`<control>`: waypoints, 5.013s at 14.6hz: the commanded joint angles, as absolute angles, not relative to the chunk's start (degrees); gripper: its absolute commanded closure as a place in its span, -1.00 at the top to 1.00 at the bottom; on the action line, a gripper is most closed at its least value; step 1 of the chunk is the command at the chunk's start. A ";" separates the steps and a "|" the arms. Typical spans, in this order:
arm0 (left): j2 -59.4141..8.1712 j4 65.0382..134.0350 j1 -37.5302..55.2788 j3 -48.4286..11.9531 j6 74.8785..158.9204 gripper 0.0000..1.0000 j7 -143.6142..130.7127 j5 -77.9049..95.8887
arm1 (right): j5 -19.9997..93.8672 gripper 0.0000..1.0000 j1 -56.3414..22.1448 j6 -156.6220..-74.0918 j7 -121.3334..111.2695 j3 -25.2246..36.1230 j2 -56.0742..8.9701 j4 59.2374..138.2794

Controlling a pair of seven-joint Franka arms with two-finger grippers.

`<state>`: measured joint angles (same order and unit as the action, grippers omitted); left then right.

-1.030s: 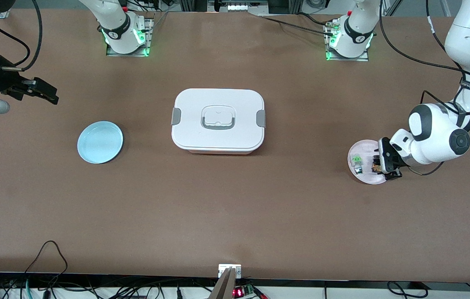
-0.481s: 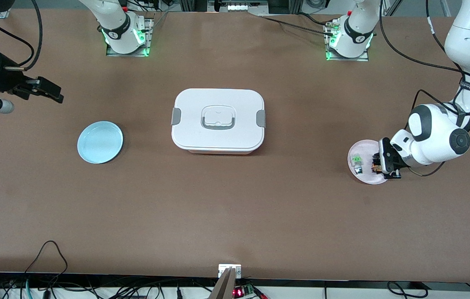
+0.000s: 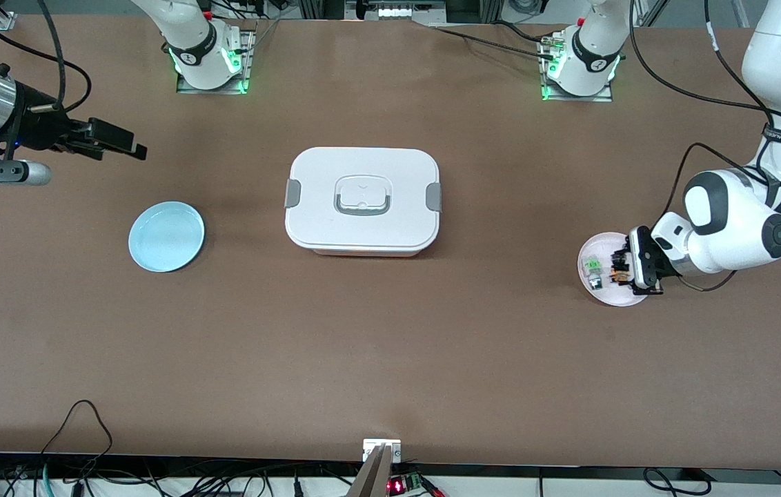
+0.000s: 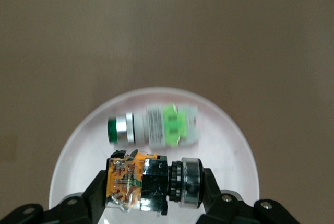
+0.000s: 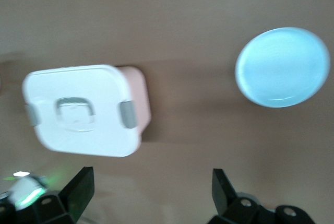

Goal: Transfer orange switch to right arm and place
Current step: 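Carry the orange switch above the box while the right gripper approaches, then grasp the orange switch with the right gripper from the left gripper, then open the left gripper and withdraw while the right gripper lowers toward the dish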

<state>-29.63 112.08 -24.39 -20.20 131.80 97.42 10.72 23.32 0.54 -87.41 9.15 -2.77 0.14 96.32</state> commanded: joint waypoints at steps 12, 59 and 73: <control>-22.76 109.61 -24.00 -46.57 123.22 -1.00 96.42 71.07 | 63.61 1.00 0.97 -85.60 -4.12 -2.46 -7.82 102.38; -18.81 104.94 -12.56 -51.95 127.97 1.00 95.53 104.77 | 96.33 -0.69 -14.06 -104.06 10.72 -9.05 -9.76 107.67; -16.96 105.83 -26.98 -31.58 114.89 1.00 96.77 87.31 | 50.84 -0.68 -11.69 -101.52 -2.26 -5.98 -10.28 100.02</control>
